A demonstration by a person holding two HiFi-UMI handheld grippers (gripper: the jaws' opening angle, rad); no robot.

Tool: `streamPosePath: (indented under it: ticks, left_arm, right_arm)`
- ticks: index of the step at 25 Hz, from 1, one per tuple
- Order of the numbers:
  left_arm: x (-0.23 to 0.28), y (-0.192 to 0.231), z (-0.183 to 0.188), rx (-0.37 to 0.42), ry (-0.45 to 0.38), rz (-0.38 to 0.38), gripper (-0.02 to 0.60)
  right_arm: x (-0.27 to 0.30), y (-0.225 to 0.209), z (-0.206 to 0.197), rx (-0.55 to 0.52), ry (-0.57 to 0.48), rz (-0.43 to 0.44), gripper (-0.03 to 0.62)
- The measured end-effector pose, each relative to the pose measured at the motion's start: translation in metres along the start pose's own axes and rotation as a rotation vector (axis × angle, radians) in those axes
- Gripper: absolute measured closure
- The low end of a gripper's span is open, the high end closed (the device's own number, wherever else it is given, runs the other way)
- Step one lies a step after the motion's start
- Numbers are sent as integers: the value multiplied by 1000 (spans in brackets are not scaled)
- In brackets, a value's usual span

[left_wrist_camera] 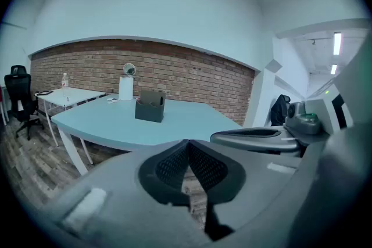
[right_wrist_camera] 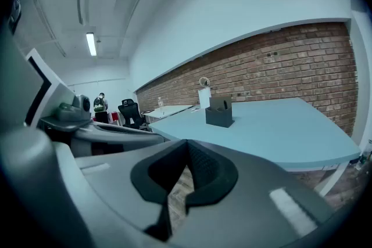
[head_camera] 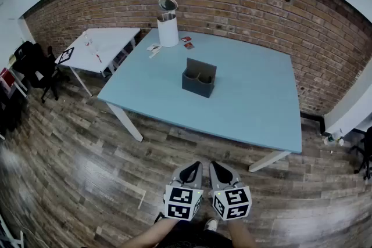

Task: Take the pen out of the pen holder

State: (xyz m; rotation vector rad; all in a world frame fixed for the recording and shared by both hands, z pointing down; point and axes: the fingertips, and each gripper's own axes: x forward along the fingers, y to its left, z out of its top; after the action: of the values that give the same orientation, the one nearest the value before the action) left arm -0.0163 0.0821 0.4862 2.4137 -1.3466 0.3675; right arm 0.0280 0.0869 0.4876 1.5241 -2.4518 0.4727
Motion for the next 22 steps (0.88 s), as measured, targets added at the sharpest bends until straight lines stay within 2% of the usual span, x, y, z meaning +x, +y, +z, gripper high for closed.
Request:
streamPosePath:
  ticks: [11, 22]
  left_arm:
    - [-1, 44, 5, 6, 4, -55, 583]
    - [21, 61, 13, 16, 2, -77, 583]
  right_arm:
    - [38, 22, 10, 11, -3, -54, 589]
    - [67, 14, 16, 7, 6, -67, 589]
